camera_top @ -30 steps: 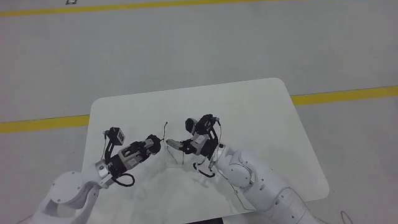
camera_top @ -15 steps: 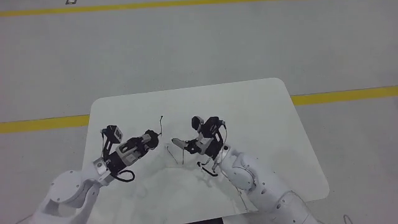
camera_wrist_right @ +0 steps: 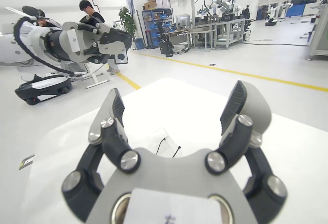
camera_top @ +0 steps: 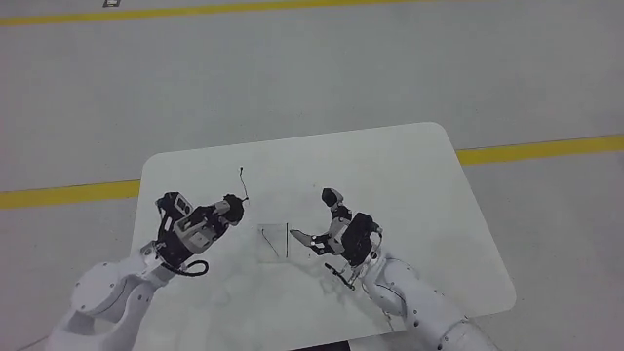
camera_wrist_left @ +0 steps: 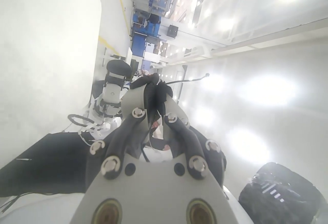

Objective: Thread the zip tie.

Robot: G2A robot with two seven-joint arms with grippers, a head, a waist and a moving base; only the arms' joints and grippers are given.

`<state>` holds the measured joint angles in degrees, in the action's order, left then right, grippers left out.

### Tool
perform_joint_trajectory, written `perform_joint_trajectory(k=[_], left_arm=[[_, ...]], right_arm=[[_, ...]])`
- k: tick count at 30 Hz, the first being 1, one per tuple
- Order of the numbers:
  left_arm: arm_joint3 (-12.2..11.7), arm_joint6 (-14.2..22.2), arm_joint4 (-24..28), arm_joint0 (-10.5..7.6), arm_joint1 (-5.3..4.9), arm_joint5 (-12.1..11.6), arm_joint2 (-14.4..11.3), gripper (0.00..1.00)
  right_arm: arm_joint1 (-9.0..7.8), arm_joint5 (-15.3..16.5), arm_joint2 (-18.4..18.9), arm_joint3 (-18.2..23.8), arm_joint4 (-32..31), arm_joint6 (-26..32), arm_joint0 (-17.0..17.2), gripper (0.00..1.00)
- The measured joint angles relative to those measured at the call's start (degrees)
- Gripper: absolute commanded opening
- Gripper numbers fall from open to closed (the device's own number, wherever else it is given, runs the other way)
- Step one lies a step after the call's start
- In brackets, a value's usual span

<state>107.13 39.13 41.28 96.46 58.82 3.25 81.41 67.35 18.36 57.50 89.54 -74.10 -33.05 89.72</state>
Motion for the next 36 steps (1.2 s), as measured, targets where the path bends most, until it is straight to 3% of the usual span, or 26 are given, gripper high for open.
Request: perform_joint_trajectory(k=[26,30,36], left_arm=[[0.0,0.13,0.08,0.01,0.0,0.06,-0.01,0.0],[0.0,0.13,0.08,0.01,0.0,0.06,-0.01,0.0],[0.0,0.13,0.08,0.01,0.0,0.06,-0.01,0.0]], right_arm=[[0.0,0.01,-0.02,0.1,-0.05,0.06,-0.03,1.0],[0.08,-0.75,-0.75,1.38,-3.86,-1.58,-0.51,1.0],[0.63,-2.65,-2.98,-0.31,-10.58,-8.44,-2.97,1.0]])
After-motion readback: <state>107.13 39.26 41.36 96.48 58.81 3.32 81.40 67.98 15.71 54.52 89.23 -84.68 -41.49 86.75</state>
